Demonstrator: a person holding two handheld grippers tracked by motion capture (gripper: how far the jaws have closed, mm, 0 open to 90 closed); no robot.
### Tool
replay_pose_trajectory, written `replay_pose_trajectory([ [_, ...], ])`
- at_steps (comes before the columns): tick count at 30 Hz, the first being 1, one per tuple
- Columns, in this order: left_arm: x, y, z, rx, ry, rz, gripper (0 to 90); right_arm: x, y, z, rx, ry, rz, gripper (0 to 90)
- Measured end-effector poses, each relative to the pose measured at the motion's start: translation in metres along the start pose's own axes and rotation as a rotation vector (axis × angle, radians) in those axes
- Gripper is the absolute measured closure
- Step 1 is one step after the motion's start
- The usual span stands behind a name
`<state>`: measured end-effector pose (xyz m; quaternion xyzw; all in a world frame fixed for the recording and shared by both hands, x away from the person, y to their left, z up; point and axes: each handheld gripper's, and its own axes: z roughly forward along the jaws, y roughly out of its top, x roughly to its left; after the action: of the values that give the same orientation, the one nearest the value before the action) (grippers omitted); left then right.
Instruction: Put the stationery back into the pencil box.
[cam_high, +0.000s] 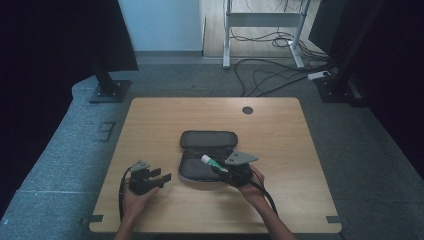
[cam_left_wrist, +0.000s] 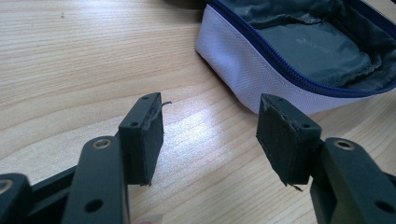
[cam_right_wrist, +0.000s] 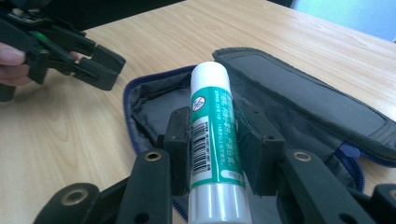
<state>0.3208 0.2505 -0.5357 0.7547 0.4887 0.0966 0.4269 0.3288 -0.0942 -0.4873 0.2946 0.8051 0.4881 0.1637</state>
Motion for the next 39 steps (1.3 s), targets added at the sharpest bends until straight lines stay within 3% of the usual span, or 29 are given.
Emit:
replay_pose_trajectory([
  [19, -0.001, -0.001, 0.003, 0.013, -0.004, 0.007, 41.0, -0.02, -0.01, 0.034, 0.079, -0.04, 0.01, 65.1],
  [39, -0.001, -0.002, 0.005, 0.025, -0.006, 0.007, 40.8, -0.022, -0.019, 0.051, 0.171, -0.091, -0.018, 65.0],
])
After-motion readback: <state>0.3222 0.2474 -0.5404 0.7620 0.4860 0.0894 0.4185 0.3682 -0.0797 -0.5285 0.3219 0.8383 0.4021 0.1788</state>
